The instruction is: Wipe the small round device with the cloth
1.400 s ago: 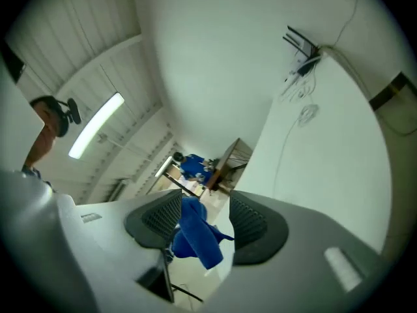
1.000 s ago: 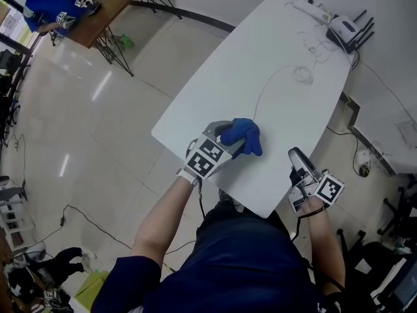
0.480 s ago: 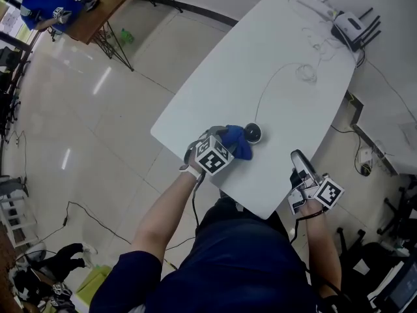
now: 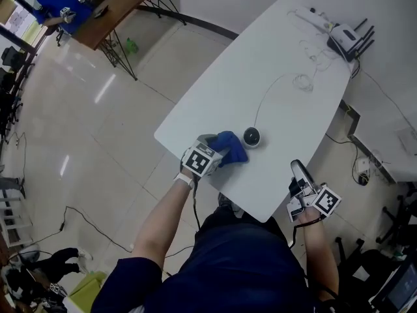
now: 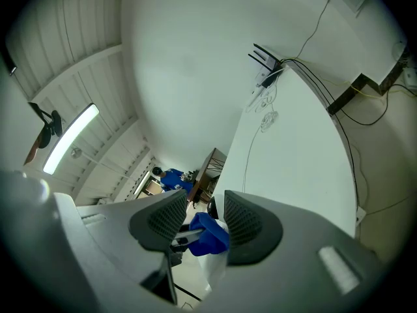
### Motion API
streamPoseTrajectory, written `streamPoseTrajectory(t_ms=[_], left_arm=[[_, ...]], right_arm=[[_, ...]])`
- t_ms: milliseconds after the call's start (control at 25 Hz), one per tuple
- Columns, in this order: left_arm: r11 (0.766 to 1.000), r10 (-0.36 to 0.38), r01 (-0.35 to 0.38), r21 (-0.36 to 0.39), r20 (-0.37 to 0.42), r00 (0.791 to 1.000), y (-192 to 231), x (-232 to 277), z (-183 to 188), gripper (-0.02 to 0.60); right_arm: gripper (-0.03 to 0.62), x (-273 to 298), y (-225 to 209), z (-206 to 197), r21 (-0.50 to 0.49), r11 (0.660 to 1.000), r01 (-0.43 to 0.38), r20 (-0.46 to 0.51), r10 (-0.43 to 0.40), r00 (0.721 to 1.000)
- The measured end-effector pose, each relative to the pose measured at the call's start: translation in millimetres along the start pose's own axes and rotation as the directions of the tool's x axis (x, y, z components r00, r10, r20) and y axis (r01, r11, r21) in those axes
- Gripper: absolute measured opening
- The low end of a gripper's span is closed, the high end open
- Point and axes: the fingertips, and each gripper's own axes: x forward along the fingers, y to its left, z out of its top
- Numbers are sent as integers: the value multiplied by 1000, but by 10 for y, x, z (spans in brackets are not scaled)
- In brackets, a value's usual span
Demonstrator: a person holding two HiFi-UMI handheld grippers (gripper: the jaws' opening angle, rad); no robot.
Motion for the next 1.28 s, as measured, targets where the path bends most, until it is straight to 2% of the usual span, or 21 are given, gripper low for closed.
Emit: streamPoseTrajectory(t_ms=[40,80,160,240,320,360,400,520,560,600,640,840,960,1160,1240,1280], left_arm=[[1000,-2,2,-15,25,1000,21,-91,24,199],[1000,4,-4,5,41,999,31,-177,65,199],[992,22,-30,126,61,998,3,-324,233,199],[961,5,-29,276,87,996,-134,-411,500,201],[909,-47,6,417,86,995,-385,-444,772,202],[870,-65,23,492,69,996,-514,-433,871,202],[819,-71,36,573,39,997,-626,-403,933,202],[613,-19,80,786,-87,996,-796,-239,939,202],[561,-2,109,821,-130,992,-798,-183,908,202],[534,5,141,834,-169,986,-776,-139,880,202],[529,2,169,832,-201,980,-730,-109,862,202],[580,-20,236,779,-276,961,-272,-40,884,202],[604,-34,292,742,-342,939,-81,80,763,202],[586,3,350,731,-434,901,70,362,501,202],[565,39,366,739,-467,883,77,520,414,202],[547,68,372,750,-483,873,87,598,366,202]], right_arm=[[184,-28,-16,-9,10,1000,1,6,-1,1000],[183,-48,-26,-23,20,1000,-1,11,1,1000],[183,-61,-20,-55,29,1000,-9,18,8,1000],[183,-47,10,-89,33,999,-18,16,18,1000],[183,-12,67,-122,32,999,-37,7,37,999],[183,10,104,-141,30,998,-48,3,48,999],[183,31,142,-161,27,998,-58,-2,58,998],[183,58,228,-213,18,997,-73,-12,73,997],[183,52,236,-220,19,997,-73,-13,73,997],[183,43,237,-222,20,997,-72,-13,72,997],[183,29,229,-220,22,997,-70,-11,70,997],[183,-60,98,-155,44,998,-36,12,36,999],[183,-95,14,-138,55,998,-15,23,14,1000],[183,-85,-77,-132,83,997,4,33,-6,999],[178,-74,-127,-121,94,996,11,31,-14,999],[178,-63,-142,-125,99,995,12,30,-15,999]])
